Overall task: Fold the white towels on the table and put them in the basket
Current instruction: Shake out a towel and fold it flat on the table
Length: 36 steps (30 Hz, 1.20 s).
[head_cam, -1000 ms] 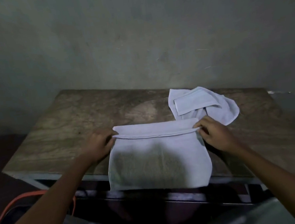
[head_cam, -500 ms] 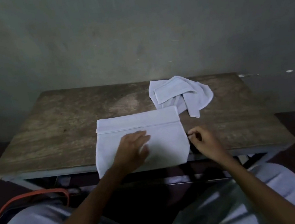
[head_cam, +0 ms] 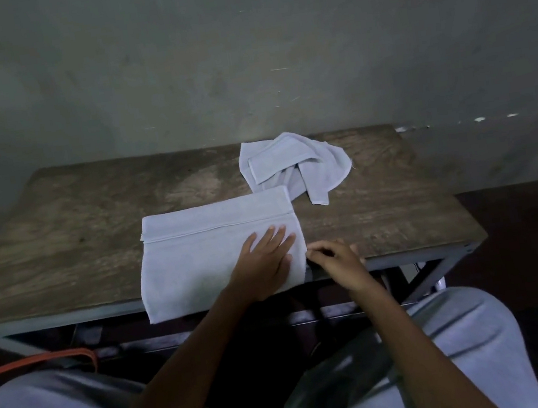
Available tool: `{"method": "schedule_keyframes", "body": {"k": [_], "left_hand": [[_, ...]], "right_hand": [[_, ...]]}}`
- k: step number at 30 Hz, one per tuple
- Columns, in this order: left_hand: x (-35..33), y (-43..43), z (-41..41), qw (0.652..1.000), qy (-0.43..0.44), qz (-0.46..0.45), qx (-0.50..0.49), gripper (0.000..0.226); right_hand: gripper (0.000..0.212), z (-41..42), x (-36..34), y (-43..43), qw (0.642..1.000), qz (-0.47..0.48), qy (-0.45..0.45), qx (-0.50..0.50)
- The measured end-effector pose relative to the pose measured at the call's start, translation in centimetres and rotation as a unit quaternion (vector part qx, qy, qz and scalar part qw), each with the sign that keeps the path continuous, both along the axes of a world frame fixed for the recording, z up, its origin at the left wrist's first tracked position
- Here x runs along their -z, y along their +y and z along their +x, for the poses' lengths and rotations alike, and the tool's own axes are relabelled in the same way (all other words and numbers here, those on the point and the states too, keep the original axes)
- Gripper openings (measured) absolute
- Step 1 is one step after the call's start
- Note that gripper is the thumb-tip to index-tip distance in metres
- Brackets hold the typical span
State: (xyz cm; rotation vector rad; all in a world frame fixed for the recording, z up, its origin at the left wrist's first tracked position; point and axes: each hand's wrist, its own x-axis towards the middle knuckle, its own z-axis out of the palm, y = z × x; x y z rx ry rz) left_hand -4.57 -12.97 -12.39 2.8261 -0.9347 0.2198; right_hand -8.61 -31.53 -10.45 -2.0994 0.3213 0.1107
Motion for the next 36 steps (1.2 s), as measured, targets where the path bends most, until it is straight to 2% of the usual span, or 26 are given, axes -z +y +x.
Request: {"method": "schedule_keyframes", "body": {"k": [2, 5, 7, 11, 17, 20, 26, 30, 34, 36], "left_hand": [[-0.1, -0.1, 0.0, 1.000, 0.002, 0.002, 0.000, 0.049], [-0.3, -0.3, 0.0, 1.000, -0.002, -0.005, 0.002, 0.049], [-0.3, -0.2, 0.0, 1.000, -0.005, -0.005, 0.004, 0.049], [-0.3, -0.1, 0.1, 1.000, -0.008, 0.003, 0.011, 0.049], [-0.4, -0.1, 0.1, 1.000, -0.001, 0.006, 0.007, 0.050], [-0.5, -0.1, 0.0, 1.000, 0.002, 0.005, 0.007, 0.051], [-0.4, -0.1, 0.0, 1.000, 0.005, 0.007, 0.003, 0.050], [-0.4, -0.2, 0.1, 1.000, 0.004, 0.010, -0.001, 0.050], [-0.5, -0.1, 0.0, 1.000, 0.009, 0.012, -0.001, 0.052], [-0.5, -0.1, 0.1, 1.000, 0.016, 0.014, 0.006, 0.055]], "right_hand": [[0.031, 0.1, -0.4, 0.0, 0.999, 0.030, 0.013, 0.002], [0.015, -0.2, -1.4, 0.2, 0.998, 0.024, 0.043, -0.026], [0.012, -0.3, -1.5, 0.2, 0.997, 0.022, 0.056, -0.042], [0.033, -0.6, -1.6, -0.3, 0.996, -0.007, 0.052, -0.076], [0.011, -0.7, -2.1, 0.2, 0.998, 0.022, 0.050, -0.032], [0.009, -0.6, -2.0, 0.6, 0.999, 0.022, 0.043, -0.005], [0.021, -0.6, -2.1, 0.3, 0.998, 0.048, 0.039, -0.033], [0.040, -0.4, -1.5, -0.3, 0.998, 0.023, 0.047, -0.034], [0.033, -0.1, -0.7, -0.7, 0.997, 0.081, 0.000, -0.016], [0.035, 0.1, -0.4, -1.0, 0.995, 0.095, 0.005, -0.019]]}}
